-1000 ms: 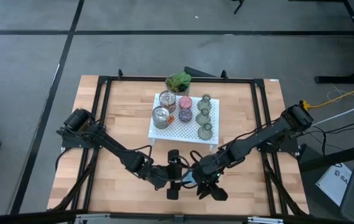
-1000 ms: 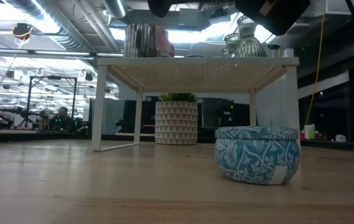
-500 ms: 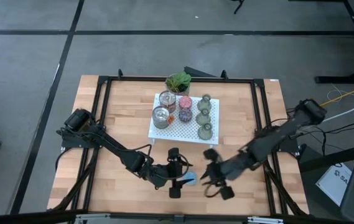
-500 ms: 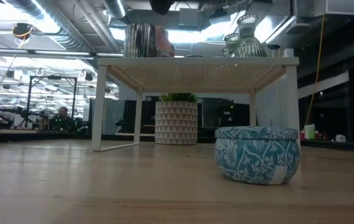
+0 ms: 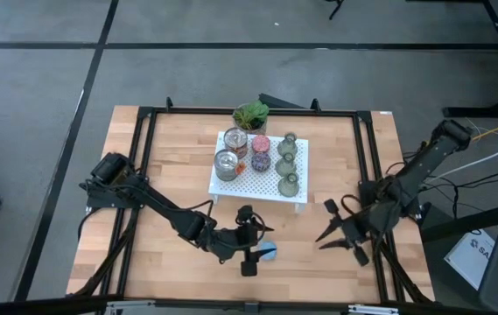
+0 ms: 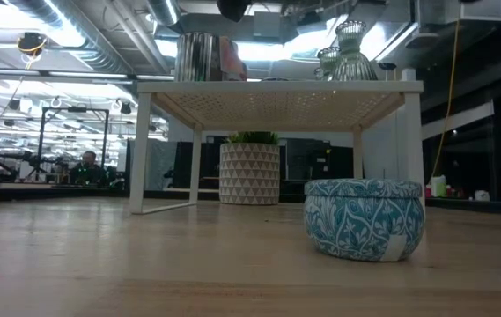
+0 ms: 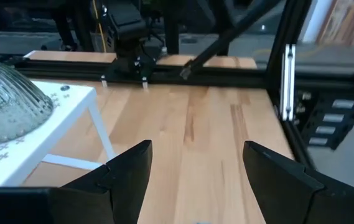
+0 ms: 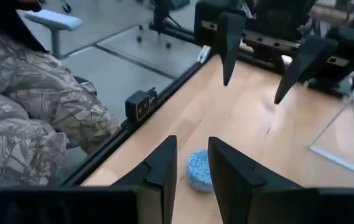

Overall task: Stock candles and vases on shelf
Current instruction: Align the blue patterned scented candle with the other scented candle on the shelf

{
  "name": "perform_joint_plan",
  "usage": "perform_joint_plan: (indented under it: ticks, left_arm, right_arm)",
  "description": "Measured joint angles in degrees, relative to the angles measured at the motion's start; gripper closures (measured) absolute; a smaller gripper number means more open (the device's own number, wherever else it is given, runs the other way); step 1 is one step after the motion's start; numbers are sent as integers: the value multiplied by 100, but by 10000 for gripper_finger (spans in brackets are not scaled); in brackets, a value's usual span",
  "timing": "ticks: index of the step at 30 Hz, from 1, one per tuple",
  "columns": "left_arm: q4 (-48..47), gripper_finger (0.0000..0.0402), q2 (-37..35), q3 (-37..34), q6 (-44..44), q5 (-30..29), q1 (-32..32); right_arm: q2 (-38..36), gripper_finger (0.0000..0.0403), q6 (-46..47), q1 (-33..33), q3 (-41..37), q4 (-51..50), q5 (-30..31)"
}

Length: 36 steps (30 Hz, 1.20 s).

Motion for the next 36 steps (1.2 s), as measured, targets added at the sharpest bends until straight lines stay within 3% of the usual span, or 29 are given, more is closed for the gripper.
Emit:
perform_joint_plan:
  ticks: [7, 12, 17, 26, 30, 36]
  left_arm:
    - [543, 153, 0, 0, -254, -202, 64]
    - [794, 153, 0, 0, -177, -798, 203]
    - [919, 153, 0, 0, -168, -840, 386]
    - [863, 153, 2, 0, 229, -775, 561]
    - [808, 153, 2, 0, 497, -768, 581]
    - [497, 153, 0, 0, 979, -758, 581]
  right_arm:
    - [-984, 309, -927, -150, -1105, 937, -828]
    - [-1281, 309, -1646, -341, -1289, 1119, -1285]
    - [-1277, 309, -2209, -612, -1288, 1705, -1195]
    - [-1272, 309, -1770, -986, -1289, 531, 194]
    - [-1272, 309, -1637, -972, -1289, 468, 186]
    - [-1279, 309, -927, -990, -1287, 190, -496]
